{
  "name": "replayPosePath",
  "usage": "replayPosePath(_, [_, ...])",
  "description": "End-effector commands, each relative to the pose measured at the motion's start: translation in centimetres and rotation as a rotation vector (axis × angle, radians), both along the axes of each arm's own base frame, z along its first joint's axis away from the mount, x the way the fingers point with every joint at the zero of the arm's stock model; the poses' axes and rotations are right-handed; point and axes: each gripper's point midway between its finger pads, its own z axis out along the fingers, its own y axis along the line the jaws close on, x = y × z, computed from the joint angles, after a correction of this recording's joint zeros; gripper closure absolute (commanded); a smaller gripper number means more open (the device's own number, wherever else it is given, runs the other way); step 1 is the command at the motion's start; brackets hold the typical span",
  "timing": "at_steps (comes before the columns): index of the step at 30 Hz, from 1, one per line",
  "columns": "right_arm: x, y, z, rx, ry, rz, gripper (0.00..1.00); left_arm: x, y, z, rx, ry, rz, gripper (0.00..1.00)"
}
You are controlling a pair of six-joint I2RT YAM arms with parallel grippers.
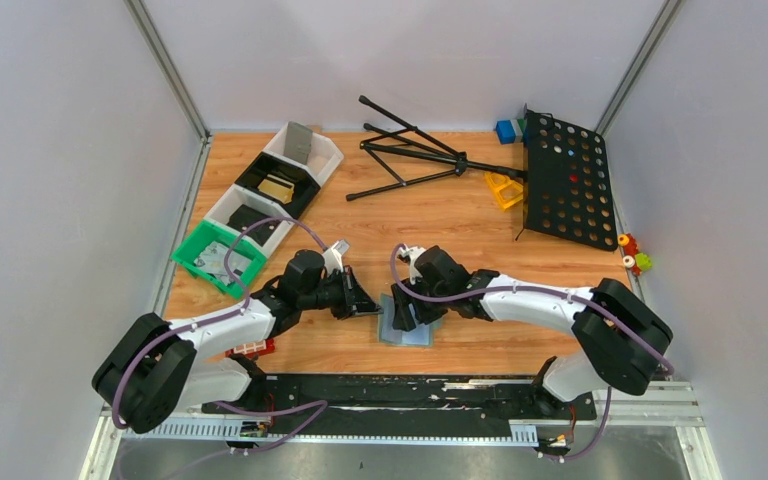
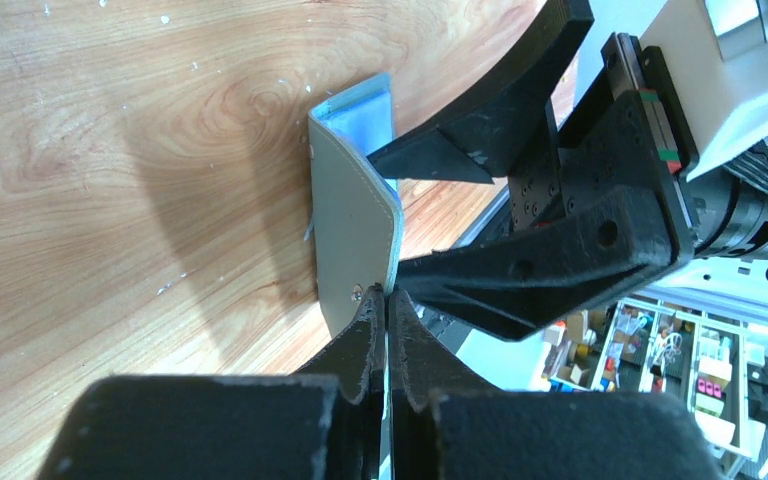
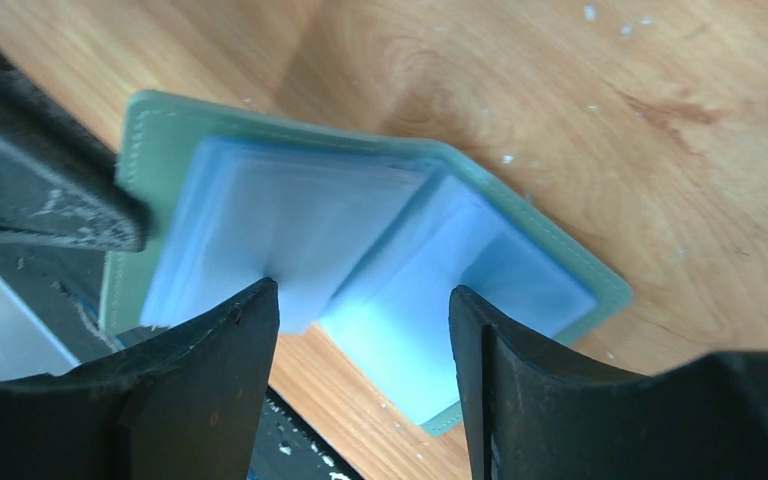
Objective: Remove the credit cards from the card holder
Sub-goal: Remove the credit card from the card holder.
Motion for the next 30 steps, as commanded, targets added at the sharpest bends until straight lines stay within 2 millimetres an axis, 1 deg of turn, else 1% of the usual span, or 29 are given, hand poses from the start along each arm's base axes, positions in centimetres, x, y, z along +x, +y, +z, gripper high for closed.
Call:
replayPosePath(1, [2.0, -1.0, 0.3, -0.061, -0.066, -0.084, 0.37, 0.0, -0.4, 1.4, -0.028, -0.045, -0.02, 1.0])
replayPosePath(3, [2.0, -1.4, 0.4, -0.064, -0.069, -0.094, 0.36, 0.0, -0.4, 1.4, -0.025, -0.046, -0.019, 1.0])
replayPosePath(4, [1.9, -1.2, 0.7, -0.046, -0.077, -0.077, 0.34, 0.0, -0.3, 1.3, -0.023, -0.046, -0.02, 1.0])
replayPosePath(6, [0.8, -0.1, 1.8, 0.053, -0.076, -0.005, 0.27, 0.0, -0.3, 1.2, -0.02, -0.043, -0.017, 1.0])
replayPosePath(7, [0.5, 0.4, 2.5, 0.098, -0.085, 0.021, 0.2, 0.0, -0.3, 1.2, -0.02, -0.04, -0.019, 1.0])
replayPosePath(9, [-0.2, 1.1, 3.7, 0.16, -0.105, 0.073, 0.13, 0.0, -0.3, 1.0, -0.02, -0.035, -0.019, 1.0])
replayPosePath(12, [-0.5, 1.8, 4.5, 0.182, -0.118, 0.101, 0.11, 0.0, -0.4, 1.1, -0.024, -0.033, -0.019, 1.0])
replayPosePath(18, [-0.6, 3.0, 3.9, 0.164, -0.098, 0.122, 0.1, 0.0, -0.3, 1.2, -0.024, -0.034, -0.018, 1.0])
replayPosePath(23, [0.3, 2.5, 1.8, 0.058, -0.091, 0.073, 0.1, -0.1, -0.3, 0.9, -0.022, -0.024, -0.019, 1.0])
replayPosePath(26, [0.3, 2.6, 1.6, 0.067, -0.089, 0.066, 0.1, -0.1, -0.3, 0.9, -0.025, -0.022, -0.016, 1.0])
replayPosePath(30, [0.9, 2.3, 1.5, 0.041, -0.102, 0.039, 0.09, -0.1, -0.3, 1.0, -0.027, -0.02, -0.012, 1.0])
